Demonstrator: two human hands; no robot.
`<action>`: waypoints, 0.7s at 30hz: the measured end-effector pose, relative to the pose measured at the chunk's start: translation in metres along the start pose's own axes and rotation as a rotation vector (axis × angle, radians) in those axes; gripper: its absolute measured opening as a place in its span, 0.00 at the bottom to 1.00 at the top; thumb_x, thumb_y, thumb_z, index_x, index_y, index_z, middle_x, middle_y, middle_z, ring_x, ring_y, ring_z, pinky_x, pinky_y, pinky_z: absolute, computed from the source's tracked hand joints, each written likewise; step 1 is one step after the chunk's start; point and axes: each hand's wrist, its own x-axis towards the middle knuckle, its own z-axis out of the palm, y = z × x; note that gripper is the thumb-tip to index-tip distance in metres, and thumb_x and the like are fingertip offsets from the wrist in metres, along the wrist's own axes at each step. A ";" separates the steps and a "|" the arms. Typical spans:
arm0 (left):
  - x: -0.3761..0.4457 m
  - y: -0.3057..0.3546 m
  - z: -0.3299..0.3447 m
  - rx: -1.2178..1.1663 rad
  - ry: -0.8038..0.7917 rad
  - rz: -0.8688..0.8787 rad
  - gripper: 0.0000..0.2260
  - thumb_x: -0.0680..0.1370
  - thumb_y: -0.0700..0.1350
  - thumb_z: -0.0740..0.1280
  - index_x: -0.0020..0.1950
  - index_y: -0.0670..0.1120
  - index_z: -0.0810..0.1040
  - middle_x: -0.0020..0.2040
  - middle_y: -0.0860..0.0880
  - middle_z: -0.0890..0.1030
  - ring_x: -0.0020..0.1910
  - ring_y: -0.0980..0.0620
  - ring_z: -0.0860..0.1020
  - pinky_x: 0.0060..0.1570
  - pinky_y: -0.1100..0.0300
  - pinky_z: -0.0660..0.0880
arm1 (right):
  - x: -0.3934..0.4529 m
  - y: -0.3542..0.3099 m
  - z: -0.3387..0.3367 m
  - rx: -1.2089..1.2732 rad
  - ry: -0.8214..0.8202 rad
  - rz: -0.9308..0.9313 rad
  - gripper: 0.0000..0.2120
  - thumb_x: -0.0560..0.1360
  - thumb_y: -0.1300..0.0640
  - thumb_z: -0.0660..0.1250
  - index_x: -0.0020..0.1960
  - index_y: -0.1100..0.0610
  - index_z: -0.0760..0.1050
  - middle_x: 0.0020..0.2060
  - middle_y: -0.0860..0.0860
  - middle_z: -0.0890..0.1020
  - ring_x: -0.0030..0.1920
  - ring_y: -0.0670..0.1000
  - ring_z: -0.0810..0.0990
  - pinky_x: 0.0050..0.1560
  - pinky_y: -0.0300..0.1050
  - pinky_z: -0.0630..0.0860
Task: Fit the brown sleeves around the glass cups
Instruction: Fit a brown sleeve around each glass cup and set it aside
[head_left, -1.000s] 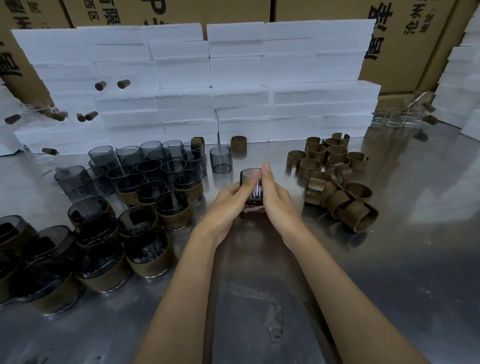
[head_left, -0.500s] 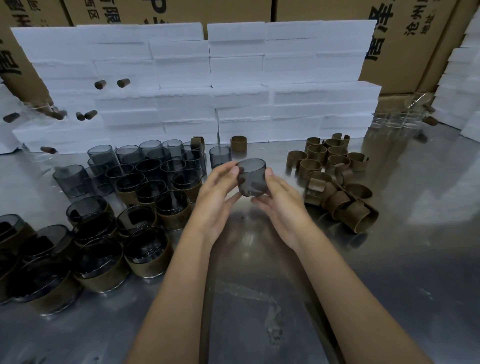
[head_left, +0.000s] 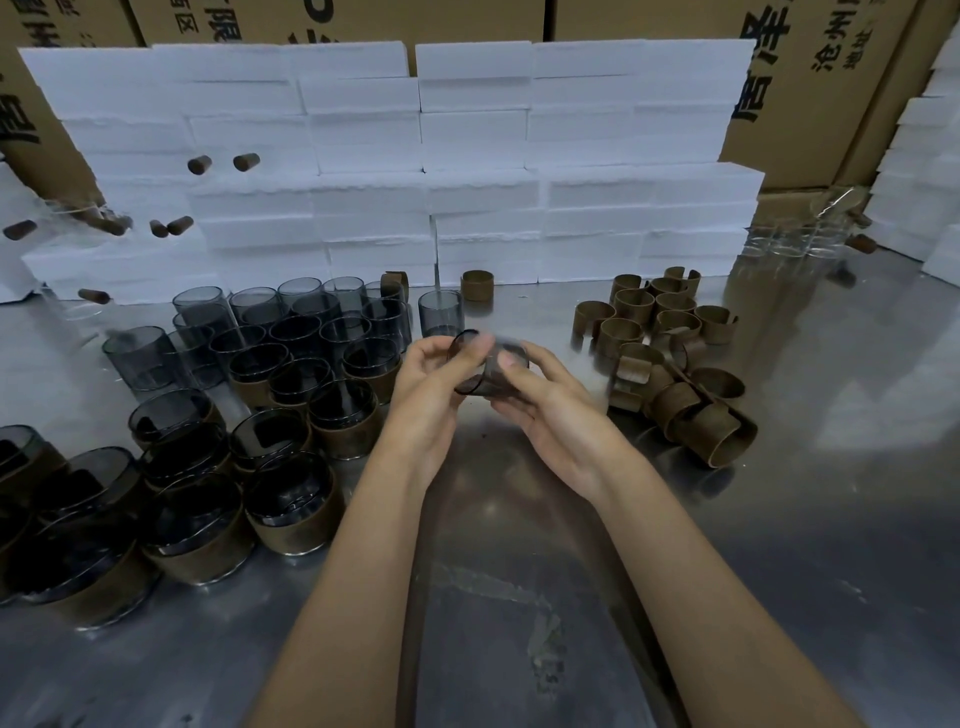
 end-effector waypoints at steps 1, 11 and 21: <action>0.001 0.001 -0.001 -0.048 0.006 -0.020 0.21 0.72 0.45 0.75 0.60 0.40 0.73 0.54 0.39 0.80 0.51 0.45 0.82 0.62 0.49 0.76 | -0.001 0.000 0.001 -0.012 -0.006 0.006 0.21 0.77 0.53 0.72 0.69 0.52 0.75 0.55 0.54 0.87 0.58 0.50 0.85 0.61 0.46 0.77; 0.006 -0.004 -0.004 -0.073 -0.027 -0.174 0.17 0.84 0.34 0.57 0.73 0.34 0.73 0.70 0.35 0.77 0.68 0.40 0.77 0.70 0.52 0.73 | -0.001 -0.003 0.004 0.065 0.136 -0.066 0.22 0.76 0.49 0.74 0.67 0.55 0.75 0.44 0.50 0.87 0.45 0.47 0.85 0.47 0.42 0.79; 0.006 -0.013 0.003 -0.053 -0.137 -0.131 0.15 0.86 0.49 0.61 0.69 0.44 0.77 0.64 0.39 0.82 0.63 0.44 0.81 0.60 0.52 0.81 | 0.003 0.003 0.005 -0.292 0.369 -0.206 0.11 0.76 0.38 0.71 0.55 0.40 0.79 0.45 0.50 0.85 0.45 0.46 0.85 0.44 0.37 0.79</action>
